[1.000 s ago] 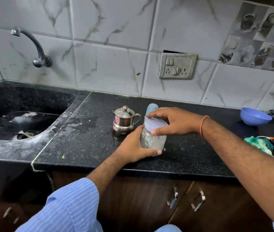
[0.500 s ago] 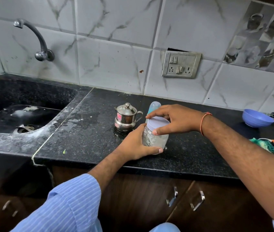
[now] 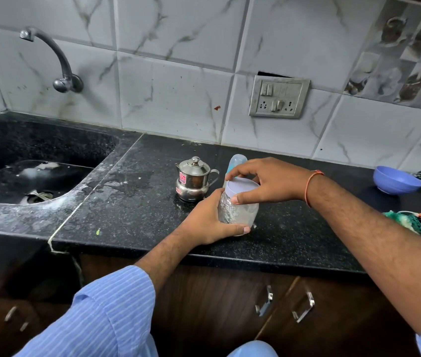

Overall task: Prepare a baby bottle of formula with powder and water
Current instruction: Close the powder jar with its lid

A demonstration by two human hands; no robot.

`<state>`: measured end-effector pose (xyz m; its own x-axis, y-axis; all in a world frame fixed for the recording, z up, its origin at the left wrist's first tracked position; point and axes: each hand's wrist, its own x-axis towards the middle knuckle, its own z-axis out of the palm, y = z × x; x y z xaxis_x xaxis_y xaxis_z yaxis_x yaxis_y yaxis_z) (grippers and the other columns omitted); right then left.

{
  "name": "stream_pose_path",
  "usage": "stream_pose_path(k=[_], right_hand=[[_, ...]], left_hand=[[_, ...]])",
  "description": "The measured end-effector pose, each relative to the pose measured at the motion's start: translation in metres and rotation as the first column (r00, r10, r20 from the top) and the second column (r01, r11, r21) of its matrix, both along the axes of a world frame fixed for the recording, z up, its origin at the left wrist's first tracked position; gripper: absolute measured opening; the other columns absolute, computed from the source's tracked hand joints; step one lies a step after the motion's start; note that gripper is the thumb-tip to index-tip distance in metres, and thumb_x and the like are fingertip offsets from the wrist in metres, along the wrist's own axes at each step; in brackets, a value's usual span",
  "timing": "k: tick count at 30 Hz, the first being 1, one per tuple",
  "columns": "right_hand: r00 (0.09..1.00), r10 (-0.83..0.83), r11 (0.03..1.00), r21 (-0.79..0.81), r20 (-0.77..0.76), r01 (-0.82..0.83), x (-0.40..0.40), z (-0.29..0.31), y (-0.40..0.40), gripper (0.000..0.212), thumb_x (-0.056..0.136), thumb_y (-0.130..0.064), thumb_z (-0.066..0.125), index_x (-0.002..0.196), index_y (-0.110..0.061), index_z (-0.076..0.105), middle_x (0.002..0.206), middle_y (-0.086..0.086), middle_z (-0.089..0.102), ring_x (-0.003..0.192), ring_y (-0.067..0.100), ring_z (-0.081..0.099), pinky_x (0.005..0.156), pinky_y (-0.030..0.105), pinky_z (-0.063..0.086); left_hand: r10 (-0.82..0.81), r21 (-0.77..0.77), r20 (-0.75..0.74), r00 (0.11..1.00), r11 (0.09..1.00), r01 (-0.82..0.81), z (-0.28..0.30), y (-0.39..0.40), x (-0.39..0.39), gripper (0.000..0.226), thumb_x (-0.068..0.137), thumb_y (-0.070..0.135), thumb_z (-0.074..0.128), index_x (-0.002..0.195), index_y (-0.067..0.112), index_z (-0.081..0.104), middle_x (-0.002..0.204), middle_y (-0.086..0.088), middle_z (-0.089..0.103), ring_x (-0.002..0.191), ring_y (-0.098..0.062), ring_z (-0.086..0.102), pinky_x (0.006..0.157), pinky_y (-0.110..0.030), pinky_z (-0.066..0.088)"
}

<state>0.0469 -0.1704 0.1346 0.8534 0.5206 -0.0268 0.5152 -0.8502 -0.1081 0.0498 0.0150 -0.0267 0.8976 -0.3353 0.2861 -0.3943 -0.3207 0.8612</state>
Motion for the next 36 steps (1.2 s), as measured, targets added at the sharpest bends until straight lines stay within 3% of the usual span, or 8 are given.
stream_pose_path(k=[4,17,23,27,29,31,34,36], right_hand=[[0.999,-0.011,1.000,-0.014,0.042,0.012,0.000,-0.001,0.003,0.060,0.081,-0.071,0.076,0.134,-0.044,0.066,0.123,-0.009,0.069,0.100,0.011,0.061,0.089,0.033,0.049],[0.993,-0.063,0.992,-0.103,0.098,0.073,-0.008,0.000,0.011,0.072,0.075,-0.091,0.057,0.125,-0.041,0.067,0.115,-0.008,0.070,0.102,0.017,0.065,0.088,0.038,0.054],[0.935,-0.166,0.921,-0.288,0.315,0.261,-0.017,0.003,0.019,0.094,0.081,-0.100,0.005,0.087,-0.025,0.062,0.080,-0.001,0.065,0.072,0.017,0.060,0.064,0.035,0.046],[0.914,-0.227,0.923,-0.225,0.336,0.312,-0.017,0.010,0.005,0.085,0.086,-0.095,0.021,0.086,-0.025,0.069,0.081,-0.004,0.069,0.077,0.016,0.064,0.062,0.032,0.045],[0.952,-0.241,0.958,-0.110,0.190,0.265,-0.014,0.012,-0.004,0.075,0.082,-0.095,0.042,0.116,-0.034,0.069,0.102,-0.013,0.073,0.093,0.012,0.067,0.082,0.035,0.054],[0.985,-0.172,0.984,-0.037,0.024,0.173,-0.014,0.016,-0.009,0.080,0.081,-0.086,0.061,0.147,-0.041,0.055,0.128,-0.020,0.069,0.101,-0.004,0.063,0.094,0.029,0.048],[0.997,-0.064,0.997,-0.047,-0.044,0.062,-0.015,0.017,-0.008,0.086,0.078,-0.069,0.080,0.154,-0.048,0.046,0.124,-0.031,0.063,0.079,-0.028,0.049,0.079,0.010,0.034],[0.999,-0.031,0.997,-0.069,-0.042,0.028,-0.012,0.016,-0.007,0.082,0.078,-0.062,0.085,0.151,-0.049,0.050,0.116,-0.033,0.062,0.079,-0.029,0.047,0.075,0.007,0.032]], left_hand=[[0.008,0.008,0.001,1.000,1.000,-0.008,-0.002,0.000,0.001,0.097,0.069,0.051,0.103,0.148,0.025,0.054,0.131,0.018,0.070,0.122,0.001,0.068,0.106,-0.030,0.056],[0.008,-0.003,0.027,1.000,1.000,-0.008,-0.002,0.000,0.002,0.097,0.071,0.047,0.104,0.151,0.025,0.053,0.133,0.020,0.069,0.125,0.004,0.066,0.107,-0.026,0.053],[-0.010,-0.003,-0.001,1.000,1.000,0.010,-0.001,-0.001,0.001,0.103,0.068,0.052,0.103,0.152,0.023,0.052,0.134,0.016,0.072,0.124,0.002,0.069,0.114,-0.033,0.056],[-0.009,-0.002,0.001,1.000,1.000,0.009,-0.001,0.000,0.001,0.101,0.069,0.048,0.104,0.152,0.023,0.052,0.134,0.017,0.071,0.123,0.003,0.068,0.112,-0.032,0.056],[-0.011,-0.001,0.002,1.000,1.000,0.011,-0.001,0.000,0.002,0.103,0.069,0.049,0.104,0.153,0.023,0.051,0.135,0.017,0.071,0.124,0.003,0.068,0.112,-0.031,0.056],[-0.008,-0.005,0.000,1.000,1.000,0.008,-0.002,0.000,0.002,0.104,0.068,0.049,0.104,0.154,0.023,0.051,0.136,0.017,0.071,0.124,0.003,0.068,0.113,-0.033,0.056],[-0.011,-0.008,-0.001,1.000,1.000,0.011,-0.001,0.001,0.001,0.106,0.066,0.056,0.102,0.154,0.024,0.051,0.137,0.017,0.070,0.126,0.001,0.067,0.112,-0.035,0.056],[-0.015,-0.010,-0.008,1.000,1.000,0.015,-0.001,0.001,0.000,0.109,0.063,0.061,0.100,0.153,0.024,0.051,0.137,0.017,0.070,0.126,0.001,0.067,0.112,-0.036,0.056]])
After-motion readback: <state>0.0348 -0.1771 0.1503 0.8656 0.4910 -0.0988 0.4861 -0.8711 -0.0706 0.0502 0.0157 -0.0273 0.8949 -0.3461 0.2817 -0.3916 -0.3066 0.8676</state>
